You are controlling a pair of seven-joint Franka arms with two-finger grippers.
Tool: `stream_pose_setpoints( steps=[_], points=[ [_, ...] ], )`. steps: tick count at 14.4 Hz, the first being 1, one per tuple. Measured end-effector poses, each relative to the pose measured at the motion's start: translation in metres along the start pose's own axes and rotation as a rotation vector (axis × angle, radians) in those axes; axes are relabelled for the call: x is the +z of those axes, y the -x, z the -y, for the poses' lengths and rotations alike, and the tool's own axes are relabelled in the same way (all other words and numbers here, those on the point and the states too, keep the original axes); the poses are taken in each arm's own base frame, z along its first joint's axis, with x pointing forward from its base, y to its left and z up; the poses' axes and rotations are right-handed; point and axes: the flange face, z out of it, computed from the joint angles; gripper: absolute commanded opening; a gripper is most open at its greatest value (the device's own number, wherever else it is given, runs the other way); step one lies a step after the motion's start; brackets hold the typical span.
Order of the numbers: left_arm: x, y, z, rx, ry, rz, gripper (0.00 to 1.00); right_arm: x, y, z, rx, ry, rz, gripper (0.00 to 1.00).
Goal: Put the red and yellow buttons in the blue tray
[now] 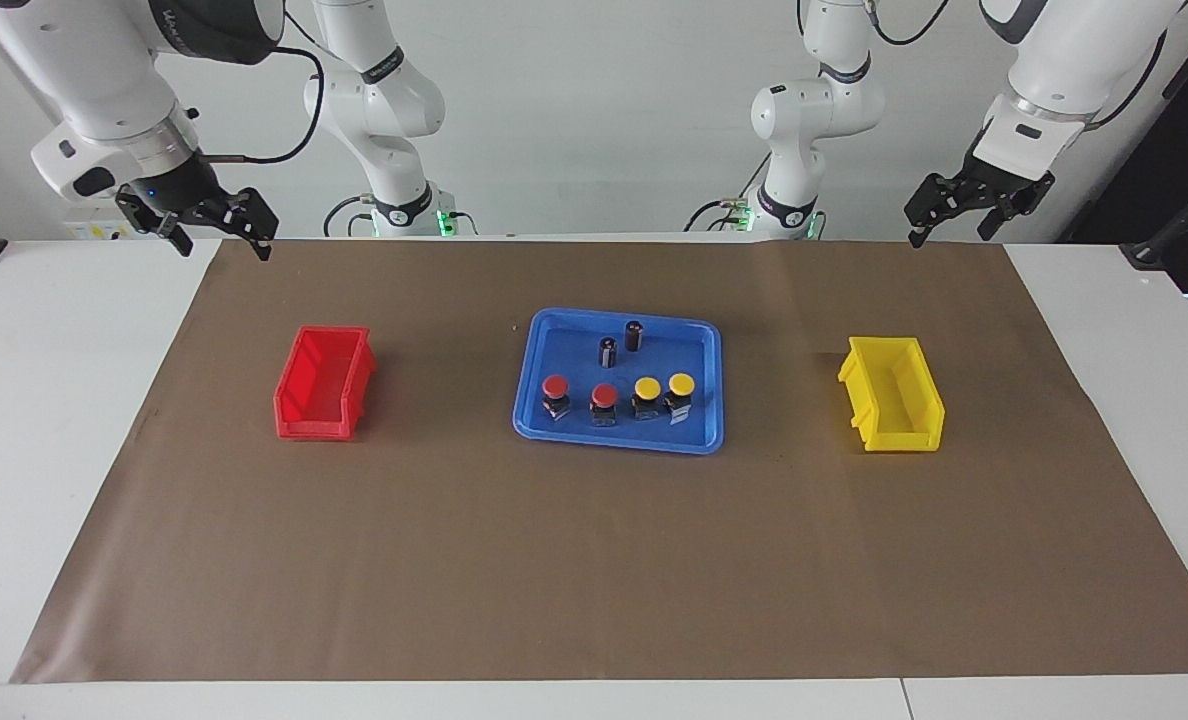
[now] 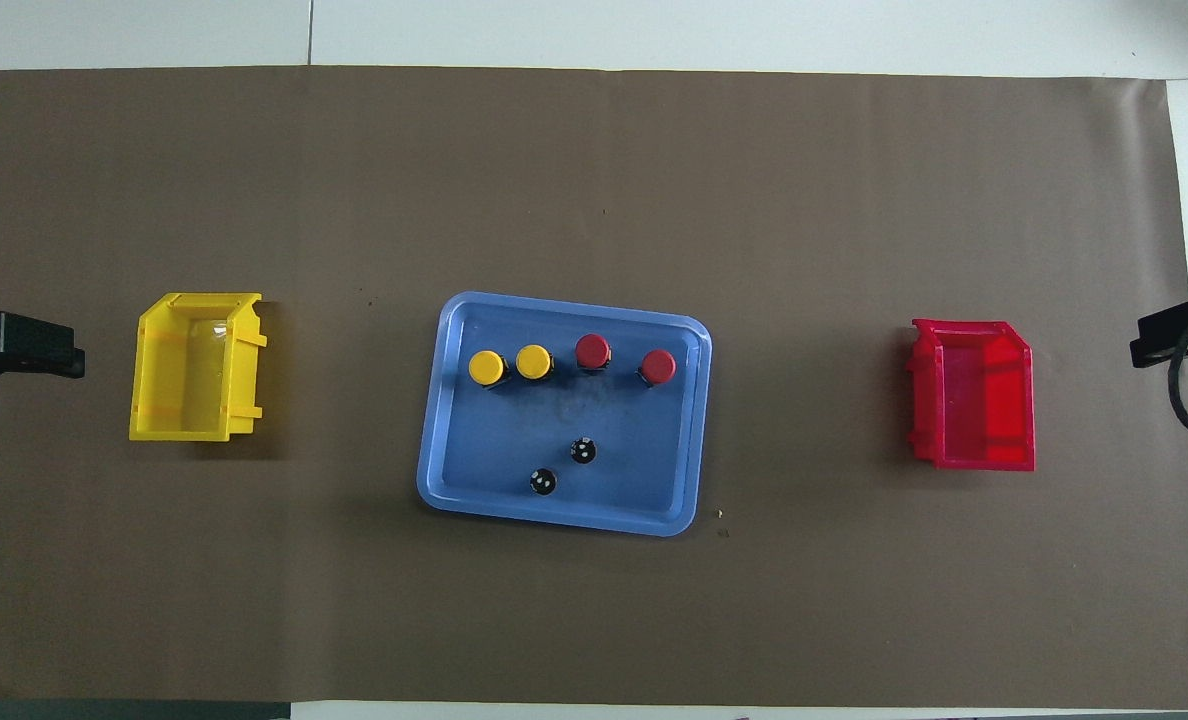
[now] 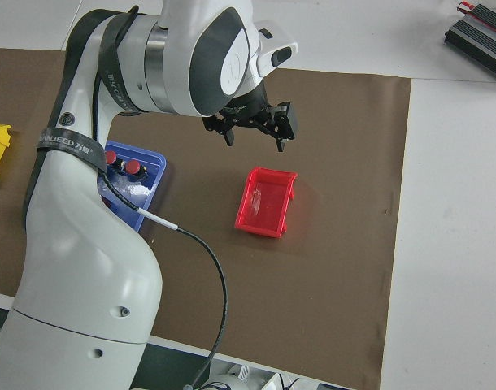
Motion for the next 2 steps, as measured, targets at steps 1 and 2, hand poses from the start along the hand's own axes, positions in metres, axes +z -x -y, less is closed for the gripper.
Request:
stream_pose_setpoints(
  steps=[1,2],
  points=[
    [0.0015,-0.0020,0.0028,0.019,0.001,-0.004,1.00,0.0000,0.0000,0.0000,0.000,0.000,0.000,1.00],
    [0.0039,-0.0047,0.0100,0.030,0.002,-0.004,1.00,0.0000,0.0000,0.0000,0.000,0.000,0.000,1.00]
  ],
)
